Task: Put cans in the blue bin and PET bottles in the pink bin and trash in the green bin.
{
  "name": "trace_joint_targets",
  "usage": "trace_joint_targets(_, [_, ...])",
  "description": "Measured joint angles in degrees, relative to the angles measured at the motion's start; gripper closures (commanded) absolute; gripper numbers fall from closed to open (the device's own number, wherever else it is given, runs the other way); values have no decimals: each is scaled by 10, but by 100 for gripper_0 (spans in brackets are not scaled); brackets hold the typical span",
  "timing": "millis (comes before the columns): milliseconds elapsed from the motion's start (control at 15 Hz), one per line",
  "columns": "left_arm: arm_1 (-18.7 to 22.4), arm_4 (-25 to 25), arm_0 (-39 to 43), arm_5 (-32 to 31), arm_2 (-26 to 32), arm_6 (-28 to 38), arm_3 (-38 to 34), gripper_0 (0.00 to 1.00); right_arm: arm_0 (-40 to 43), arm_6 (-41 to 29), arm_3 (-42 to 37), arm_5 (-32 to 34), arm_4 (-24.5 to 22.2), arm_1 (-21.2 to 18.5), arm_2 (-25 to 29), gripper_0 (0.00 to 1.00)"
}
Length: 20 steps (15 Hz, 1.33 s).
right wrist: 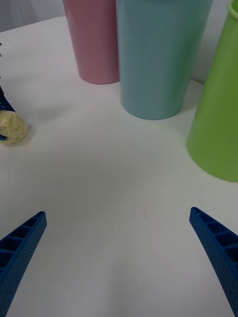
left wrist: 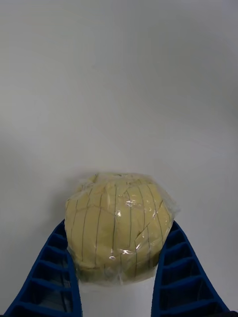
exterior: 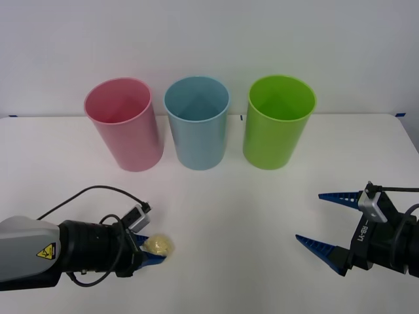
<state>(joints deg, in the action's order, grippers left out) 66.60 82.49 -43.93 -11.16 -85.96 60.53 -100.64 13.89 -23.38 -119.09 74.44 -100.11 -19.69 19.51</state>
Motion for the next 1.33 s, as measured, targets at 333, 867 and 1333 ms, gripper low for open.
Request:
trace_joint_targets(333, [-1,1,6,13,0,-12,-3,100,0,0,0,0,0,0,0,0])
trace_joint_targets(867, [15,-33,111,29,118,-80,-57,100,0,0,0,0,0,0,0,0])
trace_joint_targets(1333, [-112,-5,432,-142,527,-222,-83,100,0,0,0,0,0,0,0,0])
